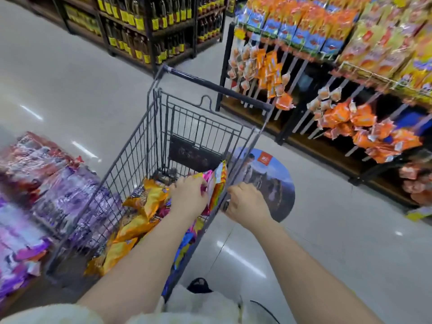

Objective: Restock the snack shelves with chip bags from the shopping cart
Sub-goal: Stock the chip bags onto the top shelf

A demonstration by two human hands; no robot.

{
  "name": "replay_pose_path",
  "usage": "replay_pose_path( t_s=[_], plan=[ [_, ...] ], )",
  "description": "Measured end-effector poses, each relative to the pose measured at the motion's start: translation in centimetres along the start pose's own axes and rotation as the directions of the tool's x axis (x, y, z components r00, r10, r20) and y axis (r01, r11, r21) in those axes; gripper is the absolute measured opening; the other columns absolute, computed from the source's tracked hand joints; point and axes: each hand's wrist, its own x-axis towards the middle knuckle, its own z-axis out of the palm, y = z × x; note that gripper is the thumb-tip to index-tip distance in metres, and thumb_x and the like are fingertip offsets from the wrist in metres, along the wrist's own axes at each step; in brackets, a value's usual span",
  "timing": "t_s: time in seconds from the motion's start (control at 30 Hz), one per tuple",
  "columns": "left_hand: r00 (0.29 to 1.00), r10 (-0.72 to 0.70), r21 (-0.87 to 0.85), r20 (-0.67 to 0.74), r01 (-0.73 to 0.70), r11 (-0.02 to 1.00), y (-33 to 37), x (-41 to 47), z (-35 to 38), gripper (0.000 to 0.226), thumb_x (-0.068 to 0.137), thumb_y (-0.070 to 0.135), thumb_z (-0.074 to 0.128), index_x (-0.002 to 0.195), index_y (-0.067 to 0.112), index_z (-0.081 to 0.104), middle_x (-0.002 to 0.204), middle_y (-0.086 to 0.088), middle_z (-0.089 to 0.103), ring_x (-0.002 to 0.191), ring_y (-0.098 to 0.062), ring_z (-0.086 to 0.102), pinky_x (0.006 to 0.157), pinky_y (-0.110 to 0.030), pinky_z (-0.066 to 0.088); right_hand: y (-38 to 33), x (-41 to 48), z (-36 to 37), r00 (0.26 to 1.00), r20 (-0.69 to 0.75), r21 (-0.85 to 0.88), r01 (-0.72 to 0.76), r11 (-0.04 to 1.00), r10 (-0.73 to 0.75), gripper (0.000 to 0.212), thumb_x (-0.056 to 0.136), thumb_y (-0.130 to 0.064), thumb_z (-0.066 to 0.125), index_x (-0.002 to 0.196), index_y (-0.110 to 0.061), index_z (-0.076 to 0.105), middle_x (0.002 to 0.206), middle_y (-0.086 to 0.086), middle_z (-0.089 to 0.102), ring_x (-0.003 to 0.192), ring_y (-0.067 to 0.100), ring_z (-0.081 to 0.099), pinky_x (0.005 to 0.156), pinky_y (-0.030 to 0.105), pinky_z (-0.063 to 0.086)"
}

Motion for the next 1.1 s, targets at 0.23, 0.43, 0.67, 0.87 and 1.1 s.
replay_pose_path(
  t_s=[0.23, 0.43, 0.67, 0.87, 1.1],
  plan=[
    [0.983, -0.093, -0.015, 0.158, 0.096, 0.995, -0.7, 6.0, 2.3, 0.024, 0.09, 0.035, 0.058, 0.113, 0.034, 0.061, 0.111, 0.003, 0.061, 0.119, -0.027, 0.045, 0.096, -0.044, 0.037, 3.7, 8.4, 2.3, 0.999, 0.035, 0.051, 0.025, 0.998, -0.027, 0.026, 0.077, -0.018, 0.063, 0.102, -0.014, 0.065, 0.101, 0.005, 0.06, 0.101, 0.032, 0.051, 0.083, 0.038, 0.044],
    [0.955, -0.17, -0.084, 0.241, 0.196, 0.977, -1.6, 11.5, 4.2, 0.034, 0.087, 0.041, 0.066, 0.12, 0.036, 0.061, 0.117, 0.003, 0.062, 0.119, -0.024, 0.046, 0.096, -0.038, 0.042, 6.8, 17.2, 2.6, 0.958, 0.143, 0.101, 0.237, 0.966, -0.25, 0.035, 0.082, -0.008, 0.058, 0.117, -0.01, 0.061, 0.115, 0.01, 0.058, 0.116, 0.034, 0.046, 0.09, 0.041, 0.042],
    [0.898, -0.244, -0.278, 0.366, 0.356, 0.892, 2.2, 13.7, 11.4, 0.037, 0.08, 0.039, 0.07, 0.114, 0.027, 0.065, 0.105, 0.001, 0.067, 0.104, -0.025, 0.06, 0.087, -0.039, 0.05, 9.9, 24.2, 5.0, 0.786, 0.451, 0.007, 0.471, 0.882, -0.423, 0.038, 0.088, -0.015, 0.053, 0.125, -0.019, 0.056, 0.123, 0.005, 0.053, 0.119, 0.032, 0.044, 0.094, 0.044, 0.041],
    [0.875, -0.389, -0.216, 0.289, 0.455, 0.864, 3.7, 13.8, 15.9, 0.044, 0.08, 0.044, 0.071, 0.12, 0.031, 0.061, 0.116, 0.003, 0.063, 0.109, -0.021, 0.055, 0.087, -0.04, 0.049, 11.5, 26.0, 7.5, 0.654, 0.547, 0.092, 0.574, 0.814, -0.523, 0.041, 0.084, -0.012, 0.053, 0.125, -0.017, 0.057, 0.121, 0.008, 0.055, 0.114, 0.032, 0.046, 0.09, 0.039, 0.043],
    [0.765, -0.624, -0.431, 0.158, 0.622, 0.654, 2.9, 13.8, 16.2, 0.011, 0.096, 0.019, 0.058, 0.103, 0.022, 0.066, 0.11, 0.003, 0.067, 0.097, -0.02, 0.062, 0.078, -0.031, 0.049, 11.0, 27.1, 7.0, 0.676, 0.493, 0.284, 0.471, 0.835, -0.548, 0.046, 0.085, -0.017, 0.062, 0.13, -0.016, 0.054, 0.127, 0.008, 0.053, 0.122, 0.03, 0.046, 0.1, 0.04, 0.041]
  ],
)
